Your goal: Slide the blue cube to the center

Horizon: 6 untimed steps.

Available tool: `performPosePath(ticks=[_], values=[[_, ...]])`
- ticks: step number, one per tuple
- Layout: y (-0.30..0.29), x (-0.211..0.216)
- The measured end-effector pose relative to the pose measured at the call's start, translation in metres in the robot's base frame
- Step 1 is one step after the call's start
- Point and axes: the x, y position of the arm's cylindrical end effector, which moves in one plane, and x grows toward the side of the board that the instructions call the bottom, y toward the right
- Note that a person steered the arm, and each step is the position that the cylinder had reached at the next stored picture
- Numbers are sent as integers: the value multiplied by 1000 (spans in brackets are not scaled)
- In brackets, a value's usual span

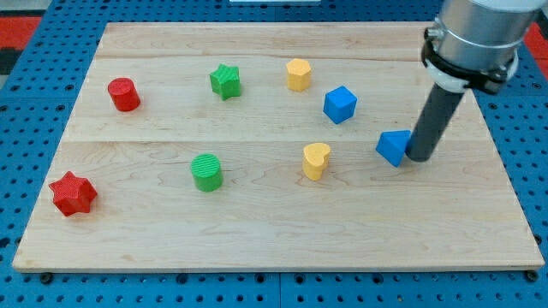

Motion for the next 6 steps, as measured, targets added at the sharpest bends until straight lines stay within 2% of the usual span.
performPosePath(ticks=[3, 4, 6], values=[[-62, -40], [-37, -41], [-26, -84]])
